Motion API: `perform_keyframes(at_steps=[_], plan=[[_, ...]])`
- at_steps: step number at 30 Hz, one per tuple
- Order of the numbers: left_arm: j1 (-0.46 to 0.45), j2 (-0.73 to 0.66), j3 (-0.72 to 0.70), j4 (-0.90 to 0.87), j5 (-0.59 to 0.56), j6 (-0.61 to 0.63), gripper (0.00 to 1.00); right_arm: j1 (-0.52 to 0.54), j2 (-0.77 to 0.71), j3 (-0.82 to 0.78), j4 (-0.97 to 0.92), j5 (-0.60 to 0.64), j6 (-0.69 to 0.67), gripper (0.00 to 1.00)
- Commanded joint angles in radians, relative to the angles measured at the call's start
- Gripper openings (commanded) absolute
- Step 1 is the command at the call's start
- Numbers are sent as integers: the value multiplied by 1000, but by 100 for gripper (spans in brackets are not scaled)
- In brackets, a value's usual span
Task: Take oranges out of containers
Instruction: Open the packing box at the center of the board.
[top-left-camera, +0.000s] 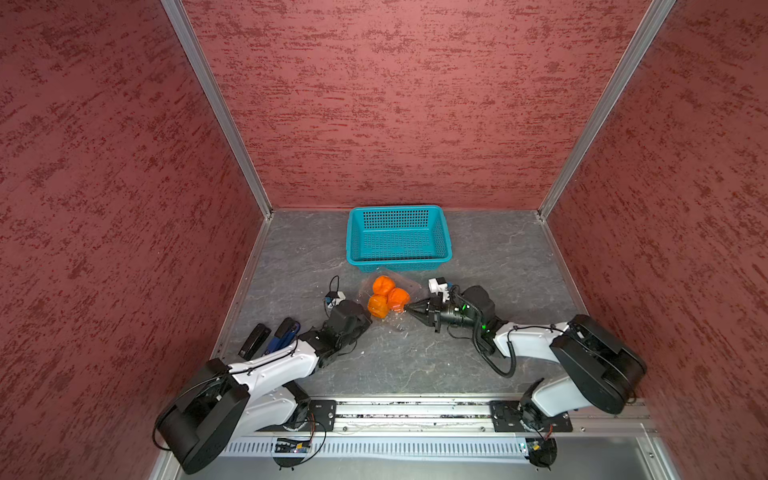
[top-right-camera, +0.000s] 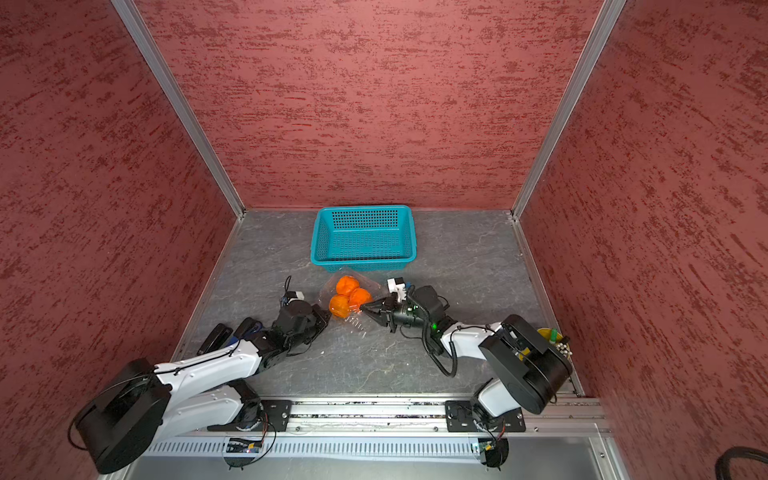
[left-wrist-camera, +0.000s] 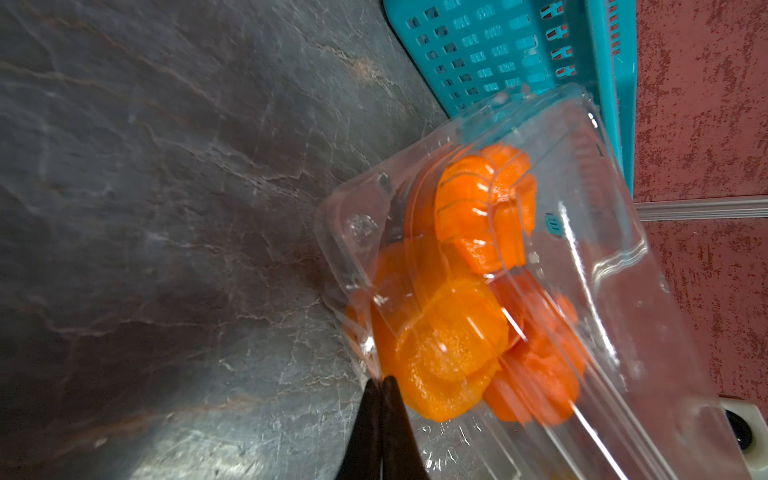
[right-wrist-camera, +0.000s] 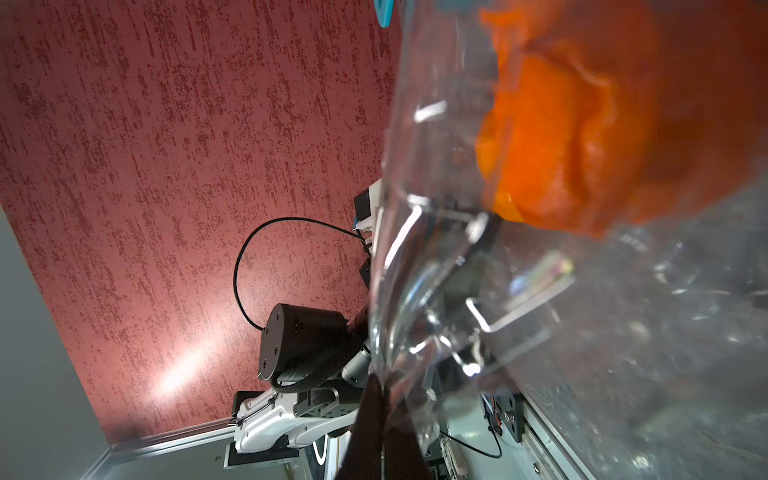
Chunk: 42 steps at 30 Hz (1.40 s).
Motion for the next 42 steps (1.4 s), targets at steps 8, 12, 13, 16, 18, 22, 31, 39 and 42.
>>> perform_keyframes(at_steps=[8, 12, 13, 16, 18, 22, 31, 39, 42], plan=[[-29, -47, -19, -184, 23, -1, 0, -154, -4, 48, 270, -10, 203, 0], [-37, -63, -34, -190, 8, -14, 0, -177, -20, 44, 260, -8, 205, 0], [-37, -65, -35, -189, 6, -16, 0, -181, -24, 44, 256, -12, 205, 0], [-37, -75, -22, -202, 5, -14, 0, -185, -39, 35, 215, -13, 188, 0], [-44, -89, -9, -218, 1, -14, 0, -191, -39, 19, 196, -8, 178, 17], [-72, -133, 10, -258, -19, -31, 0, -198, -86, 0, 164, -12, 166, 52], [-185, -206, 36, -343, -85, -99, 0, -204, -236, 102, -291, -29, -101, 52], [-233, -184, 57, -349, -107, -133, 0, -193, -347, 392, -1112, 101, -640, 53], [-233, -157, 83, -347, -110, -119, 0, -123, -319, 473, -1373, 226, -814, 55]])
